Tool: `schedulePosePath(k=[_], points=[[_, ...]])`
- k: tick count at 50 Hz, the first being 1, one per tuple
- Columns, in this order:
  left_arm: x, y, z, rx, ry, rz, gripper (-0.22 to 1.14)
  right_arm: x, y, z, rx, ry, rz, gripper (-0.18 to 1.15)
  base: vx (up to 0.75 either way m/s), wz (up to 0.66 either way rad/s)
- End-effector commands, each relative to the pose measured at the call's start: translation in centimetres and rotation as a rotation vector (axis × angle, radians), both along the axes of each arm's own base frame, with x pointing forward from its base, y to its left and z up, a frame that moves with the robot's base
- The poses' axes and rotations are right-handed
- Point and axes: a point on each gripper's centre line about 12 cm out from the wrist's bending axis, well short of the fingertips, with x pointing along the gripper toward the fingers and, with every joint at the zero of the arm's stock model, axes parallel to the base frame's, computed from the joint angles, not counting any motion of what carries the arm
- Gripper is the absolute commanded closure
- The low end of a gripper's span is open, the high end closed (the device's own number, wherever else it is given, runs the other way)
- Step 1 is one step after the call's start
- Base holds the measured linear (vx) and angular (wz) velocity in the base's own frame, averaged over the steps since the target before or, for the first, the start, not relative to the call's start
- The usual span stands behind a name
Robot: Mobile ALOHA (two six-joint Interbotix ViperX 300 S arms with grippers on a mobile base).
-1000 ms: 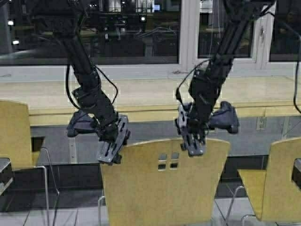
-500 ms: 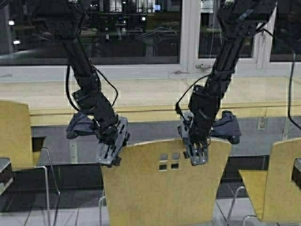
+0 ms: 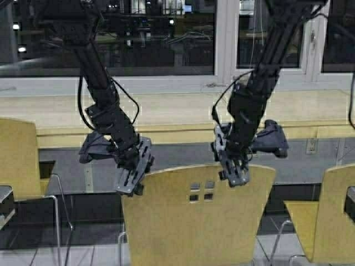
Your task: Push the chairs under the table
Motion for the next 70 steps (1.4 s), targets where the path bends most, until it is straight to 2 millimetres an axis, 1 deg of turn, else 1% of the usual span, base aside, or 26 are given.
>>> schedulePosePath(k=[1,6,10,14,22,28,33,40,43,48,51,55,58,65,70], points=[[0.8,-0.7,3.1,-0.036,-0.03,-0.009,0.02,0.3,0.1,3.5,0.01,-0.005,0.026,0.11,0.05,0.04],[0.0,-0.6,3.8,-0.045,-0.002,-0.022,0.02,-1.6,-0.4,4.0,-0.004,0.072,0.05,0.11,0.08,0.06],[-0.6,-0.3,4.6,-0.045,0.011,-0.027,0.02,-2.6,-1.1,4.6,-0.011,0.107,0.051,0.11,0.13,0.06],[-1.3,-0.1,5.2,-0.041,0.023,-0.036,0.02,-3.2,-1.7,5.2,-0.023,0.125,0.061,0.11,0.14,0.08],[-3.2,0.0,6.0,-0.052,0.081,-0.065,0.02,-4.3,-2.1,6.2,-0.02,0.164,0.073,0.11,0.13,0.04],[-5.4,-0.1,6.8,-0.062,0.136,-0.093,0.02,-4.4,-2.3,7.0,-0.015,0.169,0.081,0.11,0.16,-0.04],[-6.9,-0.2,7.9,-0.063,0.148,-0.106,0.02,-6.1,-2.6,7.5,-0.021,0.222,0.112,0.11,0.17,-0.07],[-9.2,-0.7,9.3,-0.072,0.176,-0.142,0.02,-8.1,-4.4,7.5,-0.031,0.294,0.12,0.11,0.16,-0.09],[-10.1,-0.3,9.4,-0.073,0.189,-0.121,0.02,-8.4,-4.9,7.6,-0.042,0.304,0.132,0.11,0.14,-0.08],[-11.0,-0.2,9.4,-0.083,0.209,-0.099,0.02,-8.4,-5.3,7.9,-0.043,0.319,0.148,0.11,0.13,-0.05],[-11.7,-0.7,9.7,-0.09,0.218,-0.115,0.02,-8.3,-5.3,8.0,-0.04,0.325,0.155,0.11,0.13,-0.04],[-12.5,-2.2,10.3,-0.107,0.215,-0.136,0.02,-8.5,-5.2,8.0,-0.037,0.338,0.164,0.11,0.12,-0.05],[-12.8,-2.9,10.9,-0.12,0.208,-0.142,0.02,-8.6,-5.2,8.0,-0.04,0.345,0.179,0.11,0.09,-0.04],[-13.5,-2.3,11.2,-0.117,0.212,-0.127,0.02,-8.8,-5.1,7.9,-0.061,0.355,0.216,0.11,0.07,-0.01],[-14.7,-2.2,10.6,-0.104,0.24,-0.133,0.02,-9.2,-5.0,7.4,-0.069,0.372,0.23,0.11,0.06,-0.01]])
